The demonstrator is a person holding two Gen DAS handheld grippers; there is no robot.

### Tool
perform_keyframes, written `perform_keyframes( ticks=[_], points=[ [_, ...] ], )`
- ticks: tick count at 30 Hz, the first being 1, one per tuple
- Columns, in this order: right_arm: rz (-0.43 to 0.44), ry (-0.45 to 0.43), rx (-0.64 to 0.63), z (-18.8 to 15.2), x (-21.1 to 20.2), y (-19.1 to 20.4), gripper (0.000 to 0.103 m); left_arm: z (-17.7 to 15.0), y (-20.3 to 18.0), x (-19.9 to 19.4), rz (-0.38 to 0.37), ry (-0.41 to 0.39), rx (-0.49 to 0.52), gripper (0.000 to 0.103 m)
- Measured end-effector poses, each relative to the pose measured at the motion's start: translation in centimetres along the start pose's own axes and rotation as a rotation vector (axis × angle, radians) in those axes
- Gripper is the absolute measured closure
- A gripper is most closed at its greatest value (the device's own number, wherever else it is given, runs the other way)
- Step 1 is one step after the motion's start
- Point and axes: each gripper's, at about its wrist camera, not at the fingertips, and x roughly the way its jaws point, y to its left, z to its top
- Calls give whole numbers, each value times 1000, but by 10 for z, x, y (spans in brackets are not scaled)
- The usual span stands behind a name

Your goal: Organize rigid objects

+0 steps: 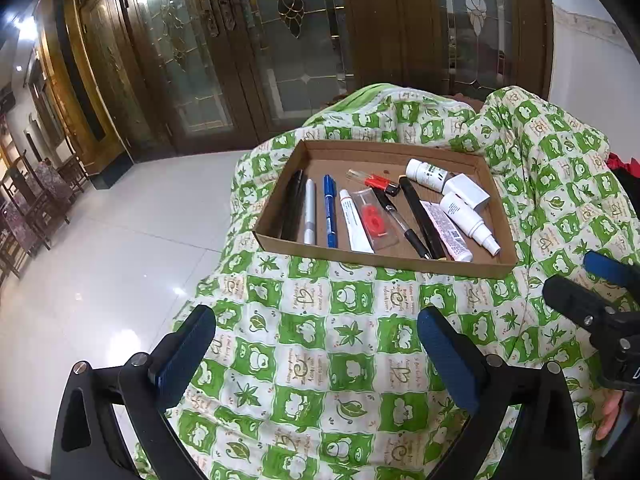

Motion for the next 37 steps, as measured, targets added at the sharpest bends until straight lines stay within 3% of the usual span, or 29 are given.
perform_keyframes(
  ticks=[6, 37],
  points=[
    [-22, -29, 5, 1, -11, -1, 0, 2, -4, -1, -22, 45, -6, 1],
    [-38, -29, 1, 0, -21, 5, 0, 26, -16, -3, -44, 41, 9, 1]
  ],
)
